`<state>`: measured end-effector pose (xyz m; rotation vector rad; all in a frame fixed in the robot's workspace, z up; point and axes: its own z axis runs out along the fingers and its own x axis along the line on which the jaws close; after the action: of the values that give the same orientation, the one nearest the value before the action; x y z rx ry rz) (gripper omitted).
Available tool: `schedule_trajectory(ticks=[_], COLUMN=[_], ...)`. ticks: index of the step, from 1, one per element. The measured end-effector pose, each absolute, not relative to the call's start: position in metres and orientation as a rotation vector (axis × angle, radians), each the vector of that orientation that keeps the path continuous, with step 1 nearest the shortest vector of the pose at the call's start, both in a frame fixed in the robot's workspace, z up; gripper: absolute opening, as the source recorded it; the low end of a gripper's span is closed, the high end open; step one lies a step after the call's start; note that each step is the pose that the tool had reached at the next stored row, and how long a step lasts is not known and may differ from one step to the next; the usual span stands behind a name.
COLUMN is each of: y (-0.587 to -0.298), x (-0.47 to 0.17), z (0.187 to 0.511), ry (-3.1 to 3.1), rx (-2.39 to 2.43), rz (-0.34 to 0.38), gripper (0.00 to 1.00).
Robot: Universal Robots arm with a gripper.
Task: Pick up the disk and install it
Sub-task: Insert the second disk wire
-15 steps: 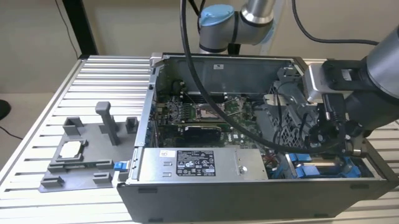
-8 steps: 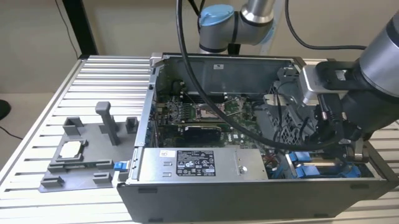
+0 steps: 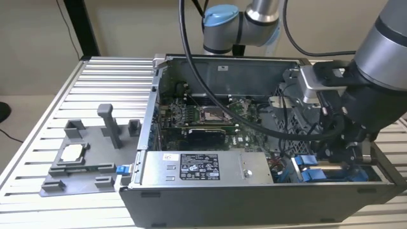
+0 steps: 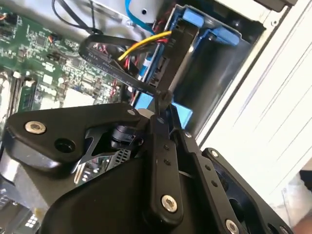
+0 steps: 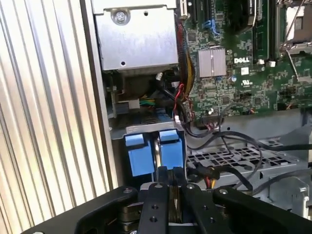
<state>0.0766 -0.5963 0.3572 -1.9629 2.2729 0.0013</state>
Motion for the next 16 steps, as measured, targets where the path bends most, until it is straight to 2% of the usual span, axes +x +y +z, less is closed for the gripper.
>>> schedule_trajectory(ticks=[3,16], y=[-0.5870,-0.5854], x=[0.0766,0.0762], z=[0.3570,0.3516], ry=[2.257,2.225], rx=[-1.952,-1.907], rz=[-0.028,-0.094], gripper=[0.00,0.00])
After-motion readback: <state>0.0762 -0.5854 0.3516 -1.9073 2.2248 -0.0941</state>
